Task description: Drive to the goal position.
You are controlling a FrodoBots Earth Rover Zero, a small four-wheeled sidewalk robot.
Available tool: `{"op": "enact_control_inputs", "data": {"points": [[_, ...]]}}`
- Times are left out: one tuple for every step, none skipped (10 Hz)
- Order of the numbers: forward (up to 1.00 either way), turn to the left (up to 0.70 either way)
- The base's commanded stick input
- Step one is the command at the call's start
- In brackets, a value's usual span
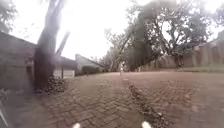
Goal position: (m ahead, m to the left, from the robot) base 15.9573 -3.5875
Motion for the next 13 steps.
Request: {"op": "enact_control_inputs", "data": {"points": [[0.3, 0.0], [0.3, 0.0], [0.3, 0.05], [0.3, 0.07], [0.3, 0.28], [0.3, 0.3], [0.3, 0.31], [0.3, 0.31], [0.3, 0.3], [0.3, 0.6], [0.3, 0.6], [0.3, 0.24], [0.3, 0.21]]}}
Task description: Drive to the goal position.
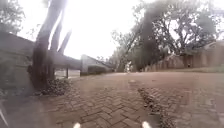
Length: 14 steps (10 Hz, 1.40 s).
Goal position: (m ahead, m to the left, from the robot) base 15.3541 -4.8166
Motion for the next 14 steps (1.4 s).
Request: {"op": "enact_control_inputs", "data": {"points": [[0.3, 0.17], [0.3, 0.16], [0.3, 0.15], [0.3, 0.14], [0.3, 0.14], [0.3, 0.14], [0.3, 0.14], [0.3, 0.13], [0.3, 0.13], [0.3, 0.13], [0.3, 0.12], [0.3, 0.11], [0.3, 0.1], [0.3, 0.13]]}}
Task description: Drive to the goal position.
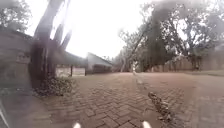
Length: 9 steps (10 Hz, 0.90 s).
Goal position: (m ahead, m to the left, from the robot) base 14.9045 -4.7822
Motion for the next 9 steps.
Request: {"op": "enact_control_inputs", "data": {"points": [[0.3, 0.15], [0.37, 0.14], [0.47, 0.11], [0.5, 0.1], [0.5, 0.09], [0.5, 0.09], [0.5, 0.07], [0.5, 0.19], [0.5, 0.13]]}}
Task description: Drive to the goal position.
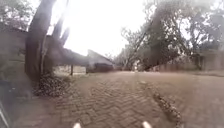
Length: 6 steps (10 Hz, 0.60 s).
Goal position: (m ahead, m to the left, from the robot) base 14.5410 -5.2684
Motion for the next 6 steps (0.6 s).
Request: {"op": "enact_control_inputs", "data": {"points": [[0.5, 0.07], [0.5, 0.09], [0.5, 0.13], [0.5, 0.17], [0.5, 0.13], [0.5, 0.17]]}}
